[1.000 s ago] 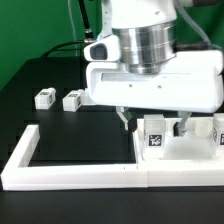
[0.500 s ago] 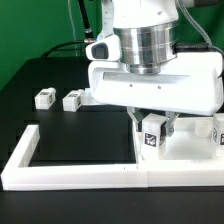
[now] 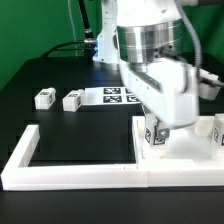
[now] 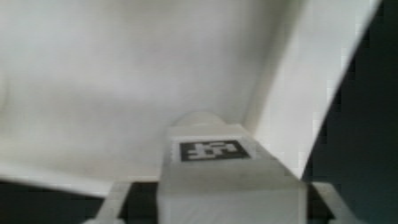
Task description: Assemble square table
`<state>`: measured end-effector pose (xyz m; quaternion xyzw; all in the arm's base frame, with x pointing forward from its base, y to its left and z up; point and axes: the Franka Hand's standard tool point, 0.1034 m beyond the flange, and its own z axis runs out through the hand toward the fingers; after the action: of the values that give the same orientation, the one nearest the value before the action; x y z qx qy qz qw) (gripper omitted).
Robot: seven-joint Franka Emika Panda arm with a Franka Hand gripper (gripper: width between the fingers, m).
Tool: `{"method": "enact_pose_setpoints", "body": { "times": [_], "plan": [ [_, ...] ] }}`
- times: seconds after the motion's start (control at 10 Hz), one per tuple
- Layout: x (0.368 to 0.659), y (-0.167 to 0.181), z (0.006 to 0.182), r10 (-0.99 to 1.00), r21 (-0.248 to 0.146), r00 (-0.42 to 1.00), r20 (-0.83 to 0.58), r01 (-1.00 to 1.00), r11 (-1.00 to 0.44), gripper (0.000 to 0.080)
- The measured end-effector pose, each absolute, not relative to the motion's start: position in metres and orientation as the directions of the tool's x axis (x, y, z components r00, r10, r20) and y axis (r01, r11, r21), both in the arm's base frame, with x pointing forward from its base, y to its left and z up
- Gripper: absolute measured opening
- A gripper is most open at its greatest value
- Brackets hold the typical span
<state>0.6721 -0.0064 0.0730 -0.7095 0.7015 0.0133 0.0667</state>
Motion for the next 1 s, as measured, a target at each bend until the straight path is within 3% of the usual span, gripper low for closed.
{"method": "enact_pose_setpoints", "body": {
  "times": [0.1,0.4,0.5,0.6,0.8,1.0],
  "plan": [
    [0.6692,-0.0152,0.0686,-0.964,-0.084,-0.189,-0.187,-0.975,0.207,0.0294],
    [0.6681,-0.0186,0.0673,-0.968,-0.090,-0.179,-0.178,-0.976,0.197,0.0298],
    [0.6680,-0.0182,0.0669,-0.979,-0.099,-0.115,-0.168,-0.986,0.133,0.0483],
    [0.6687,-0.0143,0.0668,-0.989,-0.119,0.069,-0.130,-0.991,-0.054,0.0599],
    [0.6715,-0.0121,0.0696,-0.904,-0.142,0.419,-0.078,-0.903,-0.406,0.0635],
    [0.6708,-0.0136,0.0688,-0.870,-0.146,0.488,-0.065,-0.867,-0.476,0.0647]
  ]
}}
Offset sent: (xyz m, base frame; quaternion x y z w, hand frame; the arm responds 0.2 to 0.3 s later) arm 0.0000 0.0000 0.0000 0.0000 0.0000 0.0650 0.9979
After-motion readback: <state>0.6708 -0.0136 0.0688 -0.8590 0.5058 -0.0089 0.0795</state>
